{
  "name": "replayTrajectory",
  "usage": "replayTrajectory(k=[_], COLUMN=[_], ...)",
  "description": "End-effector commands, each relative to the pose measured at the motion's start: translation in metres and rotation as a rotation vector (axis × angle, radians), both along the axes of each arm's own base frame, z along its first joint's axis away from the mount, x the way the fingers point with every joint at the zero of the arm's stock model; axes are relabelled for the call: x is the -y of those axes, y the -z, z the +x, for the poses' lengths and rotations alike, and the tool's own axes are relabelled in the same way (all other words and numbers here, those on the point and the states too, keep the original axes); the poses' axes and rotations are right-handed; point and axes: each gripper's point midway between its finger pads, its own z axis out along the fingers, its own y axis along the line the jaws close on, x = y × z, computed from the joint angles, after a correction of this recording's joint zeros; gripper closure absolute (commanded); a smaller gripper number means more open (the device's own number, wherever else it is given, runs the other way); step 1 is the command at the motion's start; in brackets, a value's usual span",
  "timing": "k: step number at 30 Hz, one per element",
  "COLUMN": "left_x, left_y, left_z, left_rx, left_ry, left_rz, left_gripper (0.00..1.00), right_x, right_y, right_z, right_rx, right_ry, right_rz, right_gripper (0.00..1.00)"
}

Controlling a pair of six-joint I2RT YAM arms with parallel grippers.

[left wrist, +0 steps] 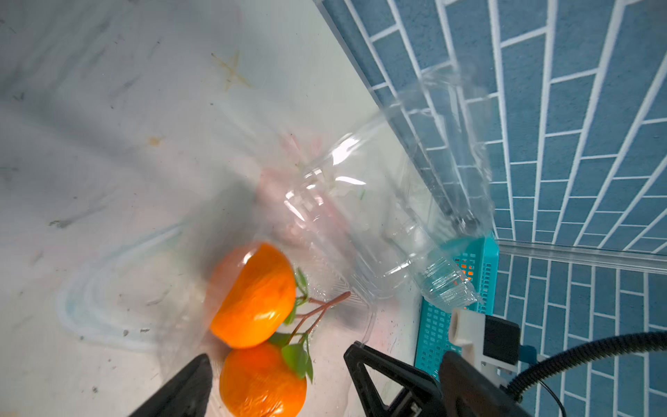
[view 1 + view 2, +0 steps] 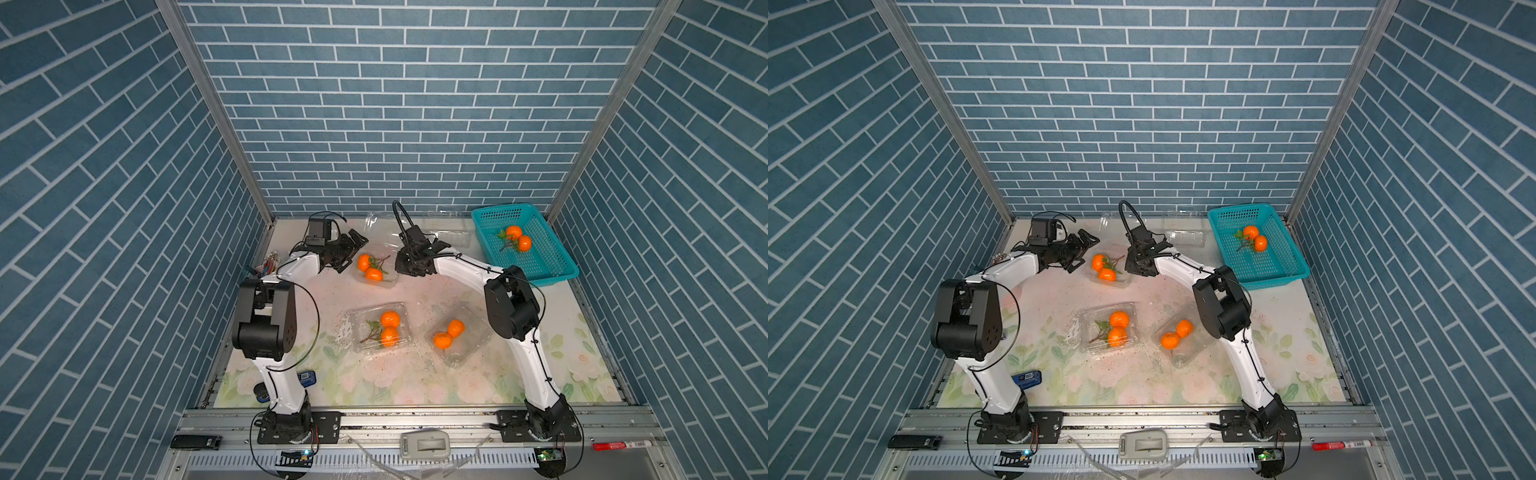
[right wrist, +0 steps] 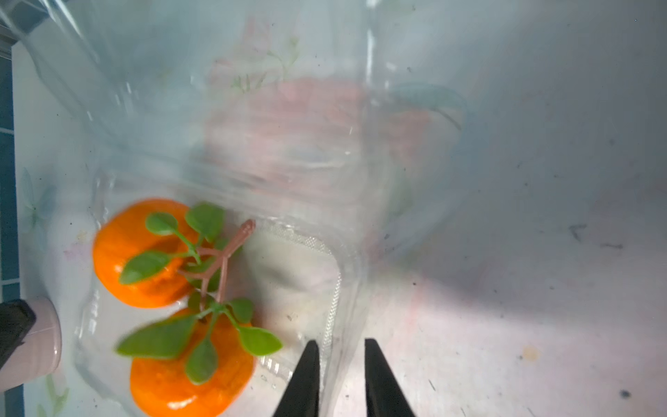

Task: Take oranges out of containers
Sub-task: Adjust the packing box at the center of the board.

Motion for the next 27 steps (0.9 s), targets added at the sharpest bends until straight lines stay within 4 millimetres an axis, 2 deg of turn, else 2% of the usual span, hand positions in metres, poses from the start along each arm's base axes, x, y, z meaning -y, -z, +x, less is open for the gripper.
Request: replayTrajectory(k=[1, 6, 11, 20, 27], left_x=[-0.001, 0.003, 0.003, 0.005, 0.007], left_y=[0.009, 0.017, 0.011, 0.010, 0.012], left_z=[0.000, 0.001, 0.002, 0.003, 0.004], left_rx=[-0.018, -0.036, -0.024, -0.020, -0.023], left_ry=[-0.008, -0.008, -0.004, 0.000, 0.005], left_rz=[-0.030, -0.060, -0.062, -0.073, -0.087], left_gripper=[0.01, 0.01, 0.01, 0.01, 0.01], right_x=[0.018, 0.028, 0.037, 0.051, 0.064], right_y=[0.017, 0.008, 0.000, -0.015, -0.019], right_z=[-0.002, 0.013, 0.032, 0.071, 0.089], right_rx=[-0.026, -0.009, 0.027, 0.111, 0.132], right_ry=[-0.054, -0.047, -0.064, -0.041, -0.011], right_rz=[-0.131, -0.146, -0.217, -0.264, -0.310], right_gripper=[0.78, 0.84, 0.90, 0.90, 0.88])
